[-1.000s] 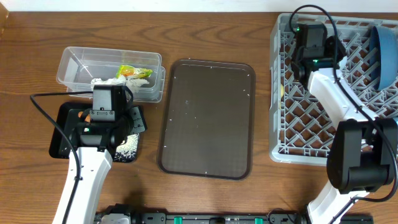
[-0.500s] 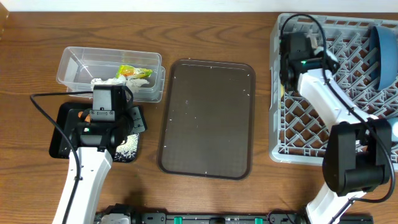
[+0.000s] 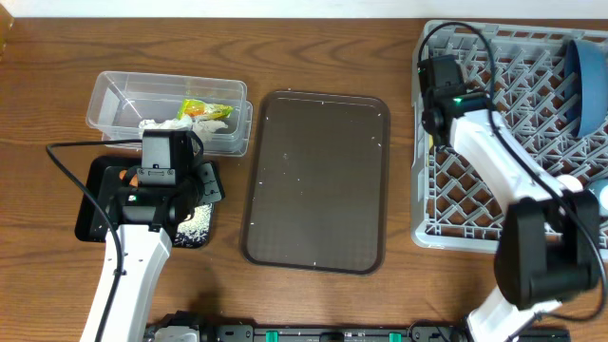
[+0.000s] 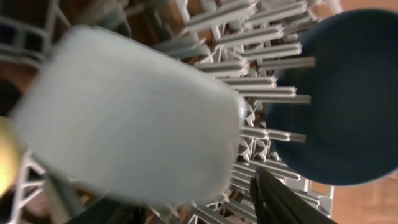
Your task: Sort waste into correct bins and load items into the dishwasher rack
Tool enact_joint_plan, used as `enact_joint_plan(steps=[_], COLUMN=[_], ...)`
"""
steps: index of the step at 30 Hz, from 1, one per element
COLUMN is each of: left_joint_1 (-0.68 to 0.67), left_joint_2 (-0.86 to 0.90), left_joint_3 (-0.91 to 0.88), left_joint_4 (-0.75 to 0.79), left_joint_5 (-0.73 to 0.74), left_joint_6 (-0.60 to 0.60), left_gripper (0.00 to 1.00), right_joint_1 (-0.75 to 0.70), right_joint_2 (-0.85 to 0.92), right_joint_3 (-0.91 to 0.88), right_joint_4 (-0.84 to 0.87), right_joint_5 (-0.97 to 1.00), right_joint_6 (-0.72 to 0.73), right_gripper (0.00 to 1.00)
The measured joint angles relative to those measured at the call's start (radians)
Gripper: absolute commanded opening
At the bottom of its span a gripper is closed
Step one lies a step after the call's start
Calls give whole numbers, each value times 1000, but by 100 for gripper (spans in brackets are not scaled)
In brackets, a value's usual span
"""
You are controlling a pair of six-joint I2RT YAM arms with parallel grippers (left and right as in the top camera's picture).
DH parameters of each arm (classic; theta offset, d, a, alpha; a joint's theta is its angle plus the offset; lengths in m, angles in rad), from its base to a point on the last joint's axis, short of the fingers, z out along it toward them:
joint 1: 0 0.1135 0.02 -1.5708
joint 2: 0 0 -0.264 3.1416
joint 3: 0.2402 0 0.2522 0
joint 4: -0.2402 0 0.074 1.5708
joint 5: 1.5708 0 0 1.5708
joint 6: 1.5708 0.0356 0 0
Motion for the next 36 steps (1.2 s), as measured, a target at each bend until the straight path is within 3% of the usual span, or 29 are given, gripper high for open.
enact_joint_plan(steps=[5, 8, 14, 19, 28, 36], left_joint_1=[0, 0, -1, -35, -153, -156], left_joint_2=[0, 0, 0, 13, 170, 69], left_joint_3=[0, 0, 0, 1, 99, 136], left_joint_4=[0, 0, 14, 35, -99, -198], left_joint_5=[0, 0, 0, -1, 0, -2], left_joint_6=[0, 0, 4, 20, 22, 22], left_gripper=[52, 53, 65, 81, 85, 85], right_joint_1=[-10, -52, -187, -268, -380, -456], right_joint_2=[-123, -183, -204, -204, -204, -224], right_joint_3=[0, 0, 0, 0, 0, -10], right_joint_4=[1, 2, -42, -98, -225, -288], right_joint_5=[-128, -290, -698, -917, -1032, -1017], right_joint_6=[26, 80, 147, 158, 195, 214], right_gripper=[63, 75, 99, 99, 99, 99])
